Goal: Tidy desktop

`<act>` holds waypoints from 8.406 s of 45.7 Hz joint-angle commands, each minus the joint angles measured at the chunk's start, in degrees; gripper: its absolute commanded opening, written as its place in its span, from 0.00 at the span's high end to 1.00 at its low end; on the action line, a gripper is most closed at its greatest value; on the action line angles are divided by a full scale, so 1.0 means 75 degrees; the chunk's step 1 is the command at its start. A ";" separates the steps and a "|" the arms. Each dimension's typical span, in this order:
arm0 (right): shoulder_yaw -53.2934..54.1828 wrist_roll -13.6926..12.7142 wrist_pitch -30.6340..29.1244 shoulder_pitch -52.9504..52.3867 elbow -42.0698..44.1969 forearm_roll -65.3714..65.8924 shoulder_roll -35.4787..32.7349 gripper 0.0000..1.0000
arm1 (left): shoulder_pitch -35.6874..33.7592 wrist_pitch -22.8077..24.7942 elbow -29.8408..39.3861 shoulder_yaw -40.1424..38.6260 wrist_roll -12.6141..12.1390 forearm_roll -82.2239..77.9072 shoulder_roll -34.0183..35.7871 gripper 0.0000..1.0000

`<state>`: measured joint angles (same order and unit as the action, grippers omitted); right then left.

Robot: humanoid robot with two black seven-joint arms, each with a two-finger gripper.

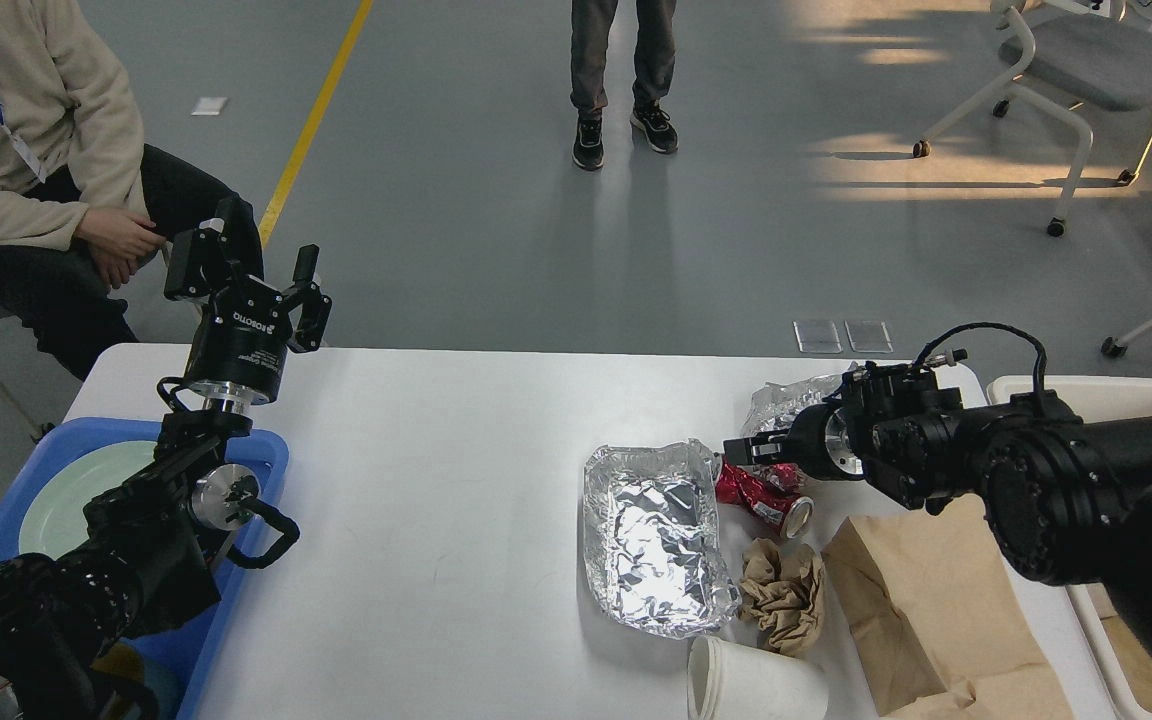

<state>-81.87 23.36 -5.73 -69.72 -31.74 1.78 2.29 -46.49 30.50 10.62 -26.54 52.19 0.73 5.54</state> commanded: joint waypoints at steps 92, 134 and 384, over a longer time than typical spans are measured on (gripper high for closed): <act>-0.1635 0.0003 -0.6569 -0.6760 -0.1182 0.2857 -0.2671 1.00 | 0.0000 -0.0012 0.0002 0.0000 0.0002 0.0008 0.0000 0.04; 0.1669 0.0014 -0.0162 0.0623 0.1173 0.1251 -0.5438 1.00 | 0.0000 0.0000 0.0002 0.0000 0.0003 0.0008 0.0000 0.04; 0.0803 -0.0033 -0.6569 -0.5316 -0.1100 0.0958 -0.0609 1.00 | 0.0000 0.0000 0.0002 0.0000 0.0003 0.0008 0.0000 0.04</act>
<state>-75.74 23.10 -54.78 -103.87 -39.72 8.96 -1.76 -46.49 30.50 10.64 -26.54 52.19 0.75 5.53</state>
